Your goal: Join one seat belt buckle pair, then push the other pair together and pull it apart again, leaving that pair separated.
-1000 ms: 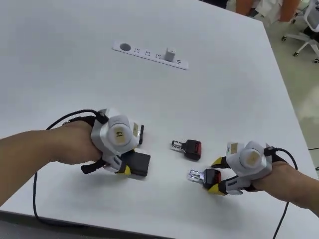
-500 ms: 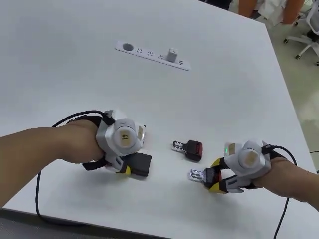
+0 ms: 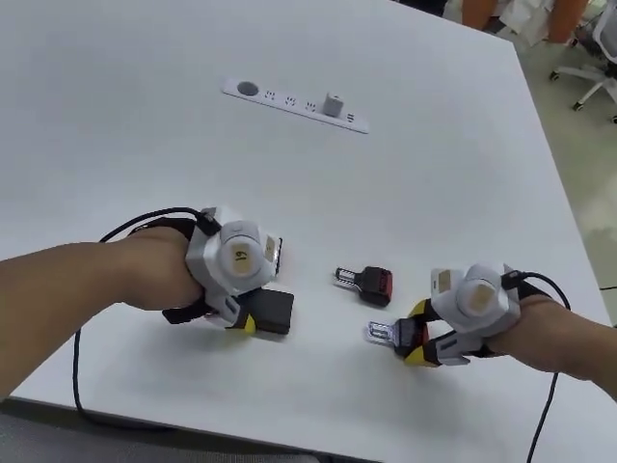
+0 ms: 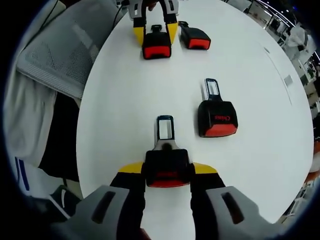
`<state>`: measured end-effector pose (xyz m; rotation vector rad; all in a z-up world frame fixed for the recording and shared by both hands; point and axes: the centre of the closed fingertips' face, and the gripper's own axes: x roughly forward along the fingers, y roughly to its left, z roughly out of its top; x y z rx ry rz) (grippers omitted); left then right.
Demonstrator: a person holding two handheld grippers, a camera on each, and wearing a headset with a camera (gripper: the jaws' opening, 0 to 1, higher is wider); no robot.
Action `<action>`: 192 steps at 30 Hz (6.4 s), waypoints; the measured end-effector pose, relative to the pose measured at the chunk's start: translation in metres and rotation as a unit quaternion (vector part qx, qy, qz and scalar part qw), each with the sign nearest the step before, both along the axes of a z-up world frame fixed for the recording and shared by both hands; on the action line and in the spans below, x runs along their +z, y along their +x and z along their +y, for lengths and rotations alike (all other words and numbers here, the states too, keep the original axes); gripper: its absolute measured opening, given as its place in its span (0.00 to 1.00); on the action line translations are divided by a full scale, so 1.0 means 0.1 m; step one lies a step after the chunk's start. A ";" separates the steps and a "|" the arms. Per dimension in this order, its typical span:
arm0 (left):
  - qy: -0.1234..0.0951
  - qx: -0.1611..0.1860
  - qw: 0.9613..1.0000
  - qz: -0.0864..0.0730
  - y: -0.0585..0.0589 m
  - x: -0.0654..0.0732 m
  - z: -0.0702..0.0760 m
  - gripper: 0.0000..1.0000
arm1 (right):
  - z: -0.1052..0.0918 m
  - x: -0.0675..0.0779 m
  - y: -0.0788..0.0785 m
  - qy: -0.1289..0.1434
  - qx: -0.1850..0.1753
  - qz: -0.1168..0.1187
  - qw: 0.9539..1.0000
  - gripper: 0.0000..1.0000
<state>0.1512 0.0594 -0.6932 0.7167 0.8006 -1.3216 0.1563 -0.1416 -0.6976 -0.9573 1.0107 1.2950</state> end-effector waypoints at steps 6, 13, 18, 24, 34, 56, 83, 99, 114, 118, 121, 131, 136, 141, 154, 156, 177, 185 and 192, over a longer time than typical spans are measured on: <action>-0.003 -0.004 1.000 -0.001 0.01 0.00 0.00 0.34 | 0.04 0.00 0.00 0.001 -0.002 -0.003 1.000 0.33; -0.002 0.002 1.000 -0.001 0.02 -0.01 0.01 0.34 | 0.15 0.02 -0.04 0.011 -0.003 -0.003 1.000 0.32; -0.003 -0.001 1.000 0.000 0.02 -0.01 0.00 0.34 | 0.31 0.00 -0.07 0.022 -0.004 0.001 1.000 0.32; -0.002 -0.001 1.000 0.002 0.02 -0.01 0.00 0.34 | 0.58 0.01 -0.09 0.044 -0.008 0.002 0.999 0.32; -0.003 -0.001 1.000 0.004 0.00 -0.01 0.00 0.34 | 1.02 0.00 -0.02 0.078 -0.017 -0.003 0.997 0.32; -0.002 0.008 1.000 0.008 0.01 -0.02 0.01 0.34 | 1.21 0.05 -0.05 0.095 0.003 -0.020 0.995 0.32; 0.000 -0.012 1.000 0.005 0.00 -0.02 0.00 0.33 | 1.36 0.02 -0.03 0.076 0.032 -0.019 0.996 0.29; -0.001 -0.007 1.000 0.005 0.00 -0.02 0.01 0.33 | 1.48 0.03 -0.04 0.074 0.040 -0.022 0.996 0.29; 0.001 -0.009 1.000 0.003 -0.03 0.01 0.02 0.33 | 1.52 0.05 -0.07 0.066 0.036 -0.018 0.997 0.29; 0.001 -0.007 1.000 0.004 -0.02 0.00 0.02 0.33 | 1.53 0.04 -0.05 0.065 0.035 -0.020 0.997 0.29; -0.003 -0.006 1.000 0.004 -0.02 0.01 0.02 0.33 | 1.53 0.03 -0.04 0.063 0.035 -0.020 0.997 0.29; -0.007 -0.006 1.000 0.005 -0.01 0.01 0.03 0.32 | 1.52 0.04 -0.04 0.062 0.030 -0.015 0.997 0.29; -0.008 -0.007 1.000 0.006 -0.01 0.01 0.03 0.32 | 1.51 0.04 -0.04 0.063 0.029 -0.011 0.998 0.29; -0.006 -0.008 1.000 0.008 0.00 0.00 0.03 0.32 | 1.51 0.03 -0.05 0.062 0.030 -0.011 0.998 0.30; -0.006 -0.007 1.000 0.007 0.00 -0.01 0.04 0.32 | 1.52 0.04 -0.08 0.064 0.025 -0.012 0.998 0.30; -0.006 -0.006 1.000 0.008 0.00 -0.01 0.04 0.32 | 1.52 0.04 -0.07 0.064 0.023 -0.012 0.998 0.30; 0.003 0.016 1.000 0.006 -0.02 0.05 0.06 0.35 | 1.54 0.06 -0.06 0.078 0.011 -0.021 0.997 0.33; -0.034 0.044 0.998 -0.006 0.04 0.39 0.12 0.40 | 1.55 0.29 -0.06 0.103 0.000 -0.026 0.994 0.34; -0.055 0.061 0.997 -0.011 0.18 0.44 0.25 0.40 | 1.46 0.45 0.00 0.110 -0.003 -0.033 0.993 0.33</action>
